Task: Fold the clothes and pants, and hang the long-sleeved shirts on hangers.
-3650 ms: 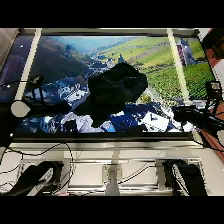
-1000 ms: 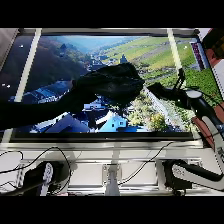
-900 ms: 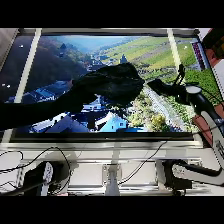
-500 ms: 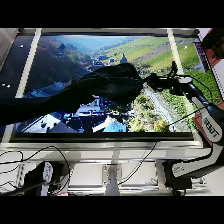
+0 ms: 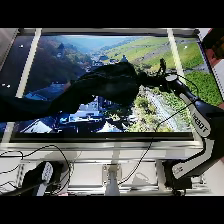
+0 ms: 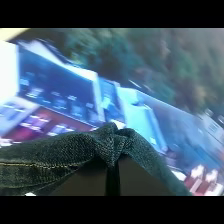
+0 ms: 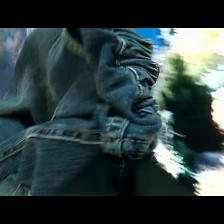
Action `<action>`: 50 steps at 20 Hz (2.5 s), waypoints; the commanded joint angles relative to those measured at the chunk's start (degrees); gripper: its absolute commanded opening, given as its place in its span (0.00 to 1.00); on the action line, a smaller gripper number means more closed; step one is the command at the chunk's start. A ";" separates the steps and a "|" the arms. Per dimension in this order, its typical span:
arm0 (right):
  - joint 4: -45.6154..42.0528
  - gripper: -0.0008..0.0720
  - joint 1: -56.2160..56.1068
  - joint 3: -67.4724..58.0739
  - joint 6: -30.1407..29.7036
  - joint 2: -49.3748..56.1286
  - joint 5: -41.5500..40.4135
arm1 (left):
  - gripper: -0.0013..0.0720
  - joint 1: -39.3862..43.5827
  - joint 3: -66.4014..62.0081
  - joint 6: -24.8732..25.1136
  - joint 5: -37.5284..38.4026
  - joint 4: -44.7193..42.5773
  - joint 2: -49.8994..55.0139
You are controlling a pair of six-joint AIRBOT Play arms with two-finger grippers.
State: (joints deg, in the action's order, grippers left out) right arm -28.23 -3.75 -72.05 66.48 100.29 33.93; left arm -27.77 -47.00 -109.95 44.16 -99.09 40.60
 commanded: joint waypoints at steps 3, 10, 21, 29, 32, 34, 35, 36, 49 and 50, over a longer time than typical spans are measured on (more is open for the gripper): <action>-2.38 0.07 -1.51 -2.95 -0.09 -1.05 -0.48 | 0.05 4.61 -0.02 0.09 -1.38 0.35 2.71; -13.07 0.07 6.01 -10.23 -0.13 -20.92 0.68 | 0.05 7.41 -6.56 -4.83 -20.31 0.35 2.10; -21.75 0.07 6.21 -10.73 -0.04 -45.53 15.72 | 0.05 7.41 -18.51 -4.92 -26.86 0.35 2.16; -43.17 0.07 6.27 5.44 7.93 -38.66 32.13 | 0.05 7.43 -14.86 13.11 8.02 7.54 12.09; -43.17 0.22 6.27 16.11 8.09 -33.90 28.13 | 0.05 7.43 -13.86 16.55 11.58 12.44 18.53; -43.87 0.67 6.27 18.84 9.94 -31.58 22.47 | 0.05 7.43 -13.88 16.55 10.32 14.29 21.31; -44.02 0.67 6.27 18.69 11.23 -30.97 19.96 | 0.05 7.43 -13.88 16.57 9.62 15.21 22.05; -44.02 0.67 6.27 18.29 12.11 -30.99 17.29 | 0.05 7.43 -13.88 16.55 8.92 15.82 22.51; -38.62 0.67 37.68 19.26 4.04 -31.95 47.91 | 0.43 7.41 -13.90 26.45 6.40 15.58 22.56; -37.27 0.67 37.64 23.30 2.43 -31.91 48.06 | 0.43 7.41 -13.90 26.45 6.19 15.58 22.56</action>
State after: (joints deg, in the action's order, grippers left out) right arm -70.37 29.80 -56.77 74.30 68.51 75.16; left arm -20.34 -60.90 -85.21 51.22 -83.50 63.13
